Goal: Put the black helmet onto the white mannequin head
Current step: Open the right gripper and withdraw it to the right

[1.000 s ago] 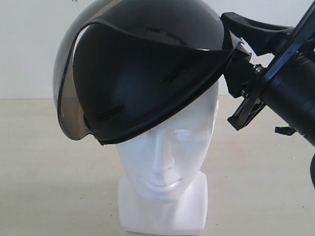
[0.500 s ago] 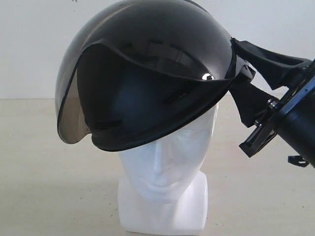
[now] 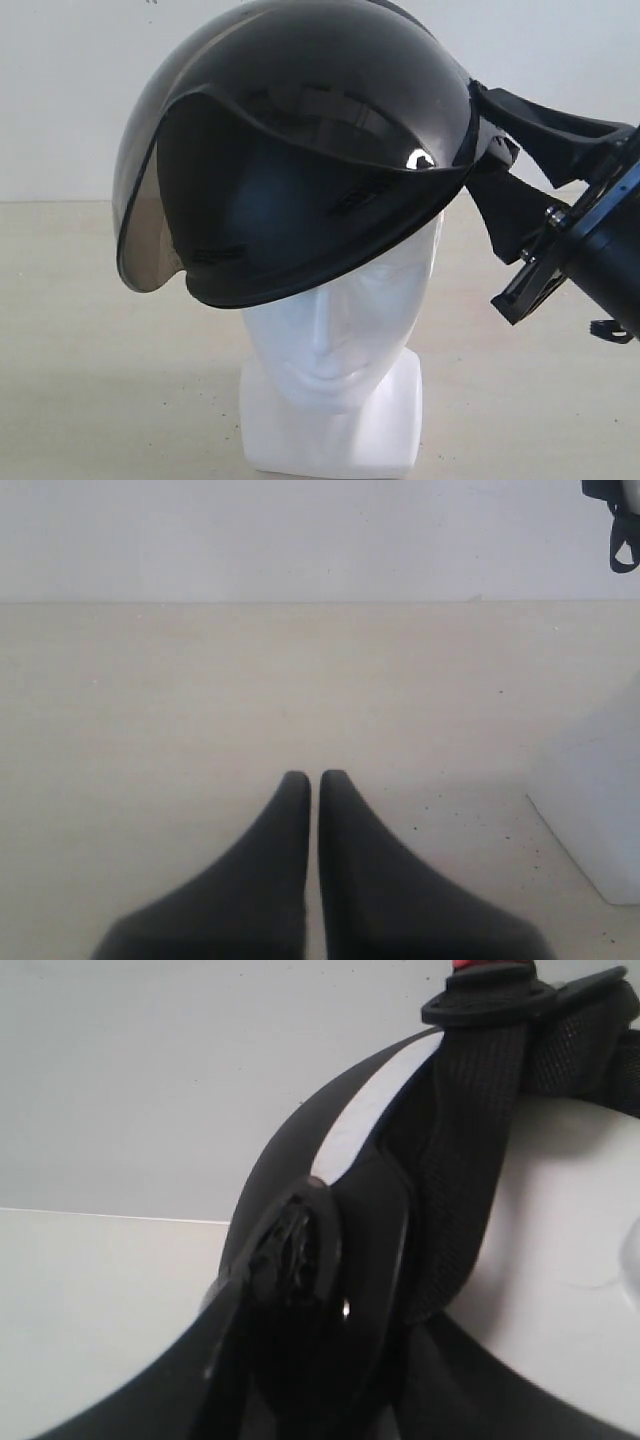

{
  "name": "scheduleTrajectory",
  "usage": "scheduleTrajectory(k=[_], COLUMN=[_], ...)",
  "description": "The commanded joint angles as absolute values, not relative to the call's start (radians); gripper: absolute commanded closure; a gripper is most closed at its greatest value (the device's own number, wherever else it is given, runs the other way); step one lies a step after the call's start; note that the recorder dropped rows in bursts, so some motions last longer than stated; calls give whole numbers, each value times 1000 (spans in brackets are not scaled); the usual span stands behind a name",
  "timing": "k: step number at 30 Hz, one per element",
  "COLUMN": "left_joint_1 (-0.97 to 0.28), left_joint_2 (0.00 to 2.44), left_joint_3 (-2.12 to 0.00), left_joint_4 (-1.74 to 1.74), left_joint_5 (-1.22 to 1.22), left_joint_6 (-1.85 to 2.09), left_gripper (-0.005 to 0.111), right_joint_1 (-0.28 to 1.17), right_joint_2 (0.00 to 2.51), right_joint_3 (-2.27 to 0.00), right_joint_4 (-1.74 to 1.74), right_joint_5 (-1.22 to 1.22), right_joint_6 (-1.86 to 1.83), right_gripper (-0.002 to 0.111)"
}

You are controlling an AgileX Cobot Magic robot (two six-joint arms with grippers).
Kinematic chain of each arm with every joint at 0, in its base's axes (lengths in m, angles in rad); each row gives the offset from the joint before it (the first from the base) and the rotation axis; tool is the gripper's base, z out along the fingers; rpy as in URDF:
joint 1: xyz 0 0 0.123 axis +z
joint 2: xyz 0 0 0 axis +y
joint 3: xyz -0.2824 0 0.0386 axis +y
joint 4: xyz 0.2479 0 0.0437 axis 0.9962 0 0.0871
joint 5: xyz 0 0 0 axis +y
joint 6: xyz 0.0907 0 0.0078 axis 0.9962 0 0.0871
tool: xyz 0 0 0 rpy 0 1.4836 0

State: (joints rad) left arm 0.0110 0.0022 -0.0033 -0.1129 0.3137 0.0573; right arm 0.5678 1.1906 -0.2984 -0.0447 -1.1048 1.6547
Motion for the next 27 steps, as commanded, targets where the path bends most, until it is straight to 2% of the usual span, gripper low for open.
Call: scheduleTrajectory(k=[1,27], left_joint_1=[7,7], left_joint_2=[0,0], left_joint_3=[0,0], left_joint_4=[-115,-115], left_joint_5=[314,314], left_joint_6=[61,61], left_gripper=[102,102], right_joint_1=[556,556], right_joint_2=[1197,1197], right_joint_3=[-277,-222], right_joint_4=[-6,0], right_joint_5=[-930,-846], right_joint_6=[1587,1578], right_gripper=[108,108])
